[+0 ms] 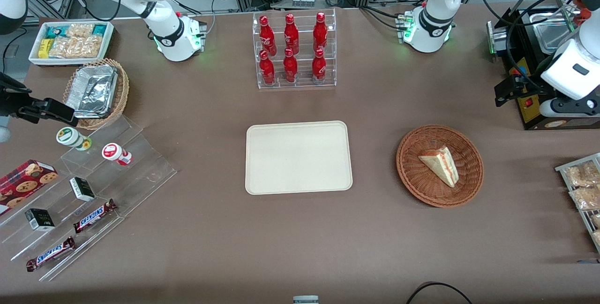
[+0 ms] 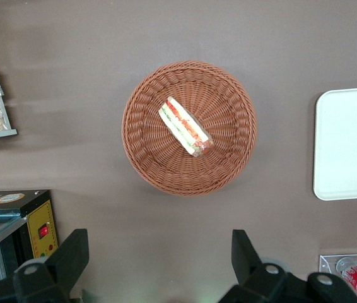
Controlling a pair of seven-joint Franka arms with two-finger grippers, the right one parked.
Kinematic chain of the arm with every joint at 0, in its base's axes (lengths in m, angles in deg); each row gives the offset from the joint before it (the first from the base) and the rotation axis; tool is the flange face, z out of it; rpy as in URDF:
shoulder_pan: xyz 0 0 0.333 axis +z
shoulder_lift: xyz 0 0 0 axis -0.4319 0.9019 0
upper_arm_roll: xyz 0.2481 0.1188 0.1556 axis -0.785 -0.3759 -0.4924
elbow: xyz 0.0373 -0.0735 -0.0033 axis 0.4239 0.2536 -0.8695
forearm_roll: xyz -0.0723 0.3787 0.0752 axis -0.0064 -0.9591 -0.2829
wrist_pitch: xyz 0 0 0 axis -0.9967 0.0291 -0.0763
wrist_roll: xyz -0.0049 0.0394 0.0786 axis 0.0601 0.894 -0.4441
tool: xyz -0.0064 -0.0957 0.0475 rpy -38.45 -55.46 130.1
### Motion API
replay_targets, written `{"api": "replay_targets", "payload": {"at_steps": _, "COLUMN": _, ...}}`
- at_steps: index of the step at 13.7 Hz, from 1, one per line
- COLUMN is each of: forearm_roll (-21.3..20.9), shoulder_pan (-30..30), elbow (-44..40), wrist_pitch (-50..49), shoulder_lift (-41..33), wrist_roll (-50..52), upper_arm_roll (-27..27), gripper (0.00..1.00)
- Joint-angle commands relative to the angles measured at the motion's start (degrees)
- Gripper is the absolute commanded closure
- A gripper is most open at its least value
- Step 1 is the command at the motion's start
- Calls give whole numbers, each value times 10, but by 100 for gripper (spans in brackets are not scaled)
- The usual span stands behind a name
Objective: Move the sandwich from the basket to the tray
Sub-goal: 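Move the left gripper from rest toward the wicker basket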
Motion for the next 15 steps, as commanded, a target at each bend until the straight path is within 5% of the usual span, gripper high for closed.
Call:
{"api": "replay_targets", "payload": {"at_steps": 1, "forearm_roll": 7, "shoulder_pan": 6, "elbow": -15, "wrist_pitch": -20, "shoulder_lift": -1, "wrist_roll": -13, "upper_arm_roll": 2, "gripper": 0}}
{"api": "replay_targets", "payload": {"at_steps": 11, "forearm_roll": 1, "shoulder_pan": 6, "elbow": 28, "wrist_pitch": 76, "shoulder_lift": 60, "wrist_roll": -4, "upper_arm_roll": 3, "gripper": 0}}
{"api": "replay_targets", "payload": {"at_steps": 15, "forearm_roll": 0, "shoulder_pan": 3, "elbow": 52, "wrist_pitch": 140, "shoulder_lift": 78, "wrist_roll": 86, "upper_arm_roll": 4, "gripper": 0}}
